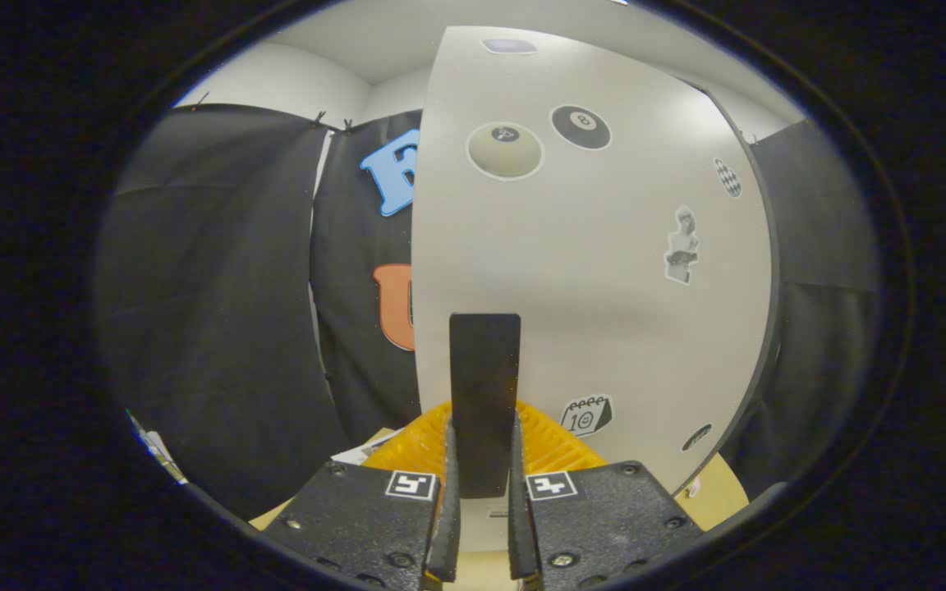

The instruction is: Open the shoe cabinet door, grab the shoes and put them into the shoe cabinet, then close the shoe cabinet door.

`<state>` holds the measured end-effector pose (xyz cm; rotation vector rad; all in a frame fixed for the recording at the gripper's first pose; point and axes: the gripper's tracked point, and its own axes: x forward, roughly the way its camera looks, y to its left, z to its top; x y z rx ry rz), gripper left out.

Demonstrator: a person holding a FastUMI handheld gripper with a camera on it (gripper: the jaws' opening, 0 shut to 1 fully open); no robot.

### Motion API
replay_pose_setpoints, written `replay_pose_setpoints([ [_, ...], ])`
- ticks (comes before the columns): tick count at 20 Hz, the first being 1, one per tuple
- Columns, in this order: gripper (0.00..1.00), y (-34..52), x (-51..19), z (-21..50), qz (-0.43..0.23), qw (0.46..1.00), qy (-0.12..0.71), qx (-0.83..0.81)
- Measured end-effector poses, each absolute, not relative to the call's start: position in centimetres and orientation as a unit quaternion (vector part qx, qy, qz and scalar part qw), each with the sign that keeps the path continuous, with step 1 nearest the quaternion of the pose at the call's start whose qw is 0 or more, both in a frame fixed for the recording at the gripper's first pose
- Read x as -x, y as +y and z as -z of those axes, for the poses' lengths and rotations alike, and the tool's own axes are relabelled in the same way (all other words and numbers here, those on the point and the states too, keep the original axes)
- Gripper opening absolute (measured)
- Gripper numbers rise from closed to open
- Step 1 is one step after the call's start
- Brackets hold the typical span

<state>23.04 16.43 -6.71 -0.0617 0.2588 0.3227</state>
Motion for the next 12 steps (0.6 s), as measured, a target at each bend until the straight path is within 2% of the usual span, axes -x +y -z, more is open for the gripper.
replay_pose_setpoints([
  [12,0.27,13.9,-20.4,6.0,-0.238,0.963,0.126,0.033],
])
